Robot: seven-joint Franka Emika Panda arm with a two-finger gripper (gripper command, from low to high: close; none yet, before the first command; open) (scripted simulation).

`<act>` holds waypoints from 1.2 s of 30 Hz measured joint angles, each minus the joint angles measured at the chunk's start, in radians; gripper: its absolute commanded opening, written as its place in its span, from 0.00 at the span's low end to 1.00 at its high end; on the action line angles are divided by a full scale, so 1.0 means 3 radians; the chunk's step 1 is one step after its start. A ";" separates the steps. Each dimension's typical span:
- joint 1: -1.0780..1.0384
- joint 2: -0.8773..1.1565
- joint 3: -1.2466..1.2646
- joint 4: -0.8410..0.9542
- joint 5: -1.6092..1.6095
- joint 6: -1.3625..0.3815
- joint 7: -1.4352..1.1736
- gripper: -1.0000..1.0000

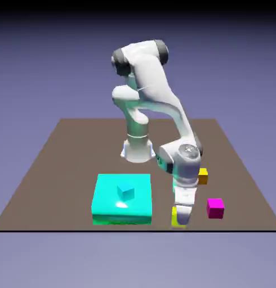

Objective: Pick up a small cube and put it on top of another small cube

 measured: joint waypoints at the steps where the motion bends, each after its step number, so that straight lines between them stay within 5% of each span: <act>1: 0.0121 0.0002 -0.0117 -0.0001 0.0097 0.0038 -0.0066 0.50; 9: 0.1086 0.0015 -0.1053 -0.0006 0.0871 0.0338 -0.0591 0.50; 10: 0.1098 0.0015 -0.1064 -0.0006 0.0880 0.0342 -0.0597 0.00; 36: -0.1690 -0.0023 0.1638 0.0010 -0.1349 -0.0528 0.0915 0.00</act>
